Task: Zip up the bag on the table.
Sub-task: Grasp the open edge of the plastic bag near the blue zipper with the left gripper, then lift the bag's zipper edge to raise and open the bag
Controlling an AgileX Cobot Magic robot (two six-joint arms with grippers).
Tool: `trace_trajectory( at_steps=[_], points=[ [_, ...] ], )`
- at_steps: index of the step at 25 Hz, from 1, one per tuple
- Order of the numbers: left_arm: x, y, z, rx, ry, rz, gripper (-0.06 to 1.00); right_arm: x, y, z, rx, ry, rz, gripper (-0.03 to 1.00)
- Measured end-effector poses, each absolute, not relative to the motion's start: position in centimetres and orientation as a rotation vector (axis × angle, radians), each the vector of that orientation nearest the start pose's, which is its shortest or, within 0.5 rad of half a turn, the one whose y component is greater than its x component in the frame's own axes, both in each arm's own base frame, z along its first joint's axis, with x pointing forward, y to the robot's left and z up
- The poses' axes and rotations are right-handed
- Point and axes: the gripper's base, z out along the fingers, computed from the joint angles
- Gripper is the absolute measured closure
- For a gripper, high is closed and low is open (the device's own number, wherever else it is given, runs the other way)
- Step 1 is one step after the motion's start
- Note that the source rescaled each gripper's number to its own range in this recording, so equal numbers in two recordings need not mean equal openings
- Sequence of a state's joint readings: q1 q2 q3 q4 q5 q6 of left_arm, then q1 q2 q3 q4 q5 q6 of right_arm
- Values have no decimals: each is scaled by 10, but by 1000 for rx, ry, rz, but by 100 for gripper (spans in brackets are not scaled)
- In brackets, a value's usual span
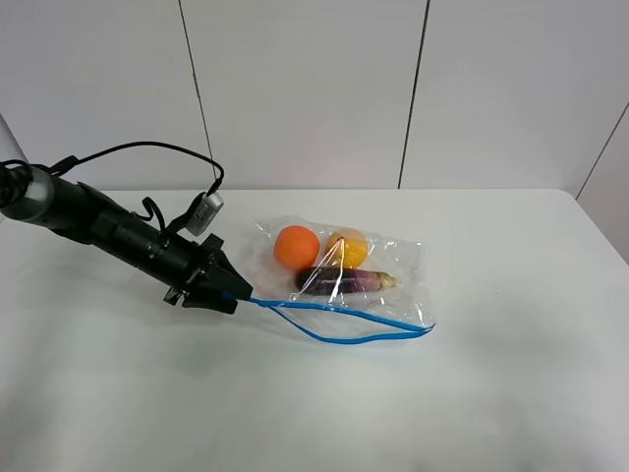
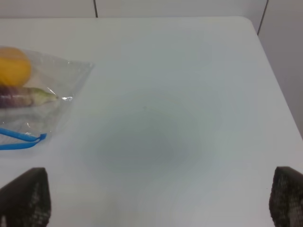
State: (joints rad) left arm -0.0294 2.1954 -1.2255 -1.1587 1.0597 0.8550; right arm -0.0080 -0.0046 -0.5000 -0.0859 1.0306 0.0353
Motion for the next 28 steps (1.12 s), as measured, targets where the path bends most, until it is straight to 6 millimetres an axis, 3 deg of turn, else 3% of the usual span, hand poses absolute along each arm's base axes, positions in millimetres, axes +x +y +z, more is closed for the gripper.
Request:
trace_trajectory(
  at_steps=[12,22,28],
  points=[
    [374,-84,95,109,2761,-1374,92,-5,-7,280,46,2007,-85,-3],
    [373,-84,96,116,2760,-1388,94,-5,-7,280,46,2007,-85,-3],
    [372,-88,102,6,2750,-1535,94,-5,-7,280,46,2007,-85,-3]
  ],
)
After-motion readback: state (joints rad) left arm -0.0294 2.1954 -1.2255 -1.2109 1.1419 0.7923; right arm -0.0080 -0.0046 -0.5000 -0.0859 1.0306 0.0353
